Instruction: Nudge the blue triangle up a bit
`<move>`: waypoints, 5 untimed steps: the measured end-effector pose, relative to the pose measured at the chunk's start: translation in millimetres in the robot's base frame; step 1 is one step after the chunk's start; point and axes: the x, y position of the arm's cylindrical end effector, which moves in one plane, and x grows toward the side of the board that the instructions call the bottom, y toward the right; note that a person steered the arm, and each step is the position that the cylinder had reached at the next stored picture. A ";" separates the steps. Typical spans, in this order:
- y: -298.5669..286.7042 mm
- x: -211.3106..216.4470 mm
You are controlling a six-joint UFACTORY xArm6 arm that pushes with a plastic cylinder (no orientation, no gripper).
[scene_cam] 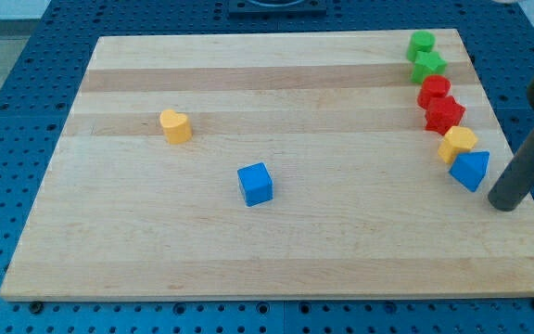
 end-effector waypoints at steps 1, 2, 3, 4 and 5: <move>0.3 -4.3; 0.3 -5.1; -3.3 -5.1; -6.7 -5.1; -11.7 -5.1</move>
